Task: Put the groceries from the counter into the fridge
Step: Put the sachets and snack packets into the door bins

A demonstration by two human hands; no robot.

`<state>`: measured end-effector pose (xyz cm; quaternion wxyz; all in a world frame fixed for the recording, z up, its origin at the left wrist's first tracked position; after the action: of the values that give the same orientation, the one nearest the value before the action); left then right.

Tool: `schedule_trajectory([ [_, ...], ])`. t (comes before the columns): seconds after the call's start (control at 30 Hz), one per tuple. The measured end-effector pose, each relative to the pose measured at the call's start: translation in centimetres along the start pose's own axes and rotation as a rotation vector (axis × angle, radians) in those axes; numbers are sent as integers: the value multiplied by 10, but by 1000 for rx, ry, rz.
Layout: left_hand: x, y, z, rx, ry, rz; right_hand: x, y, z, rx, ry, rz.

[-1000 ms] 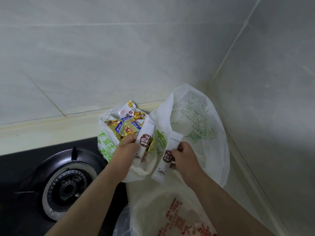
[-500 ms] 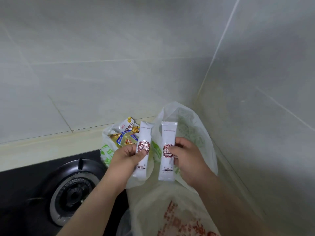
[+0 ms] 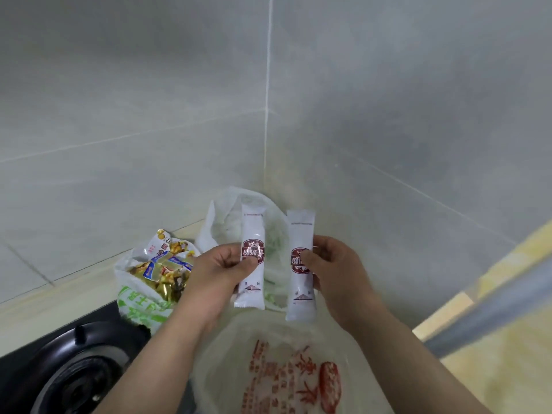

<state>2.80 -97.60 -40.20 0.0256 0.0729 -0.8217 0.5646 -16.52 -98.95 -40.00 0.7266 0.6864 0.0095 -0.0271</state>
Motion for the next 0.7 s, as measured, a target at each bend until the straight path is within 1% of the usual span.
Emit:
schedule_trajectory([
  [0.1,32,-4,-9,35,47,55,-36,7,-19,-26,-105,12],
  [0.23,76,-8,-26,79,123,145,-82,23,-49,-86,-194,-7],
  [0.47,145,-4,-71,63,255,140,-151,38,-110,-115,-308,26],
  [0.7,208,13,-145,94,401,147,-214,60,-210,-149,-454,13],
])
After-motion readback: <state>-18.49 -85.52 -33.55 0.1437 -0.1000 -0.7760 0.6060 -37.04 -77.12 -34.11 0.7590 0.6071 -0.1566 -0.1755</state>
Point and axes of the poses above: each hand's wrist, its own z-axis towards the middle knuckle, its own x-axis out of the palm, y = z × x, the point moved 5 cm from there along z, towards the middle knuckle, and after that the axes turned 14 degrees about -x, right-handed, at the moved point
